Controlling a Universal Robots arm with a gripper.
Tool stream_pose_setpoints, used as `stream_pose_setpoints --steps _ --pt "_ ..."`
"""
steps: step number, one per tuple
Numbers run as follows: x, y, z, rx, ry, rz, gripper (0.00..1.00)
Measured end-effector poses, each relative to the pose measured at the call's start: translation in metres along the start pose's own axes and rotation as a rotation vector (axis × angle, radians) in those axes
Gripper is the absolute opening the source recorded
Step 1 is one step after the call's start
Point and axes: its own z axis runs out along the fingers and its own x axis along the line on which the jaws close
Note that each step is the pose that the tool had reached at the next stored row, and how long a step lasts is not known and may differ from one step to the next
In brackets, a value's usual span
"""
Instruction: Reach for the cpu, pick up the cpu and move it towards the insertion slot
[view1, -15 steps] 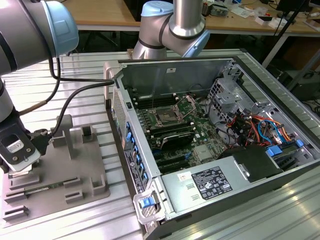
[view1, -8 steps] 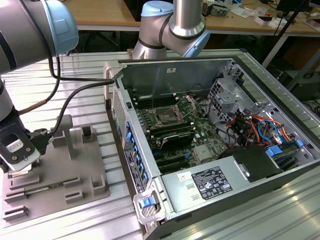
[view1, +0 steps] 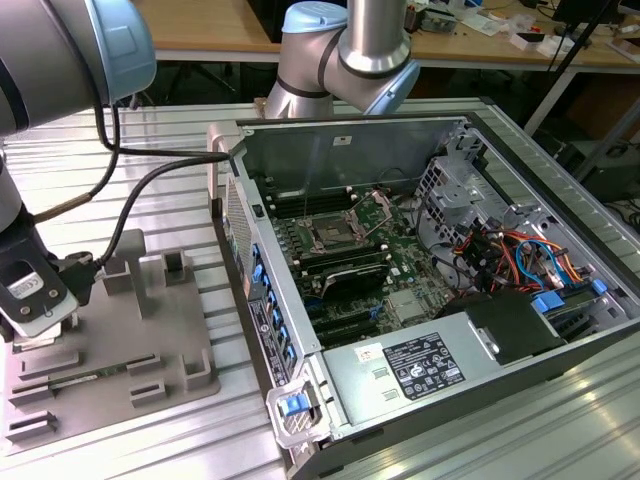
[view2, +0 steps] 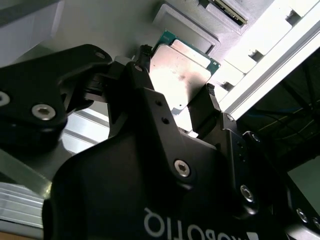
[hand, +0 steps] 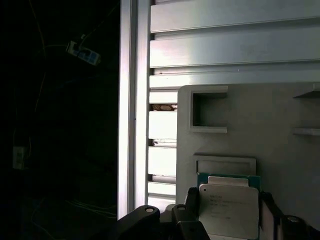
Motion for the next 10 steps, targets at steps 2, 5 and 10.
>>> stream_pose_setpoints --steps 2,5,10 --pt "0.0 0.0 -0.0022 0.0 0.0001 0.0 0.55" --pt "0.0 0.0 -0.0054 0.0 0.0002 0.0 0.55" --pt "0.0001 0.0001 -0.0139 -0.0001 0.0006 0.0 0.55"
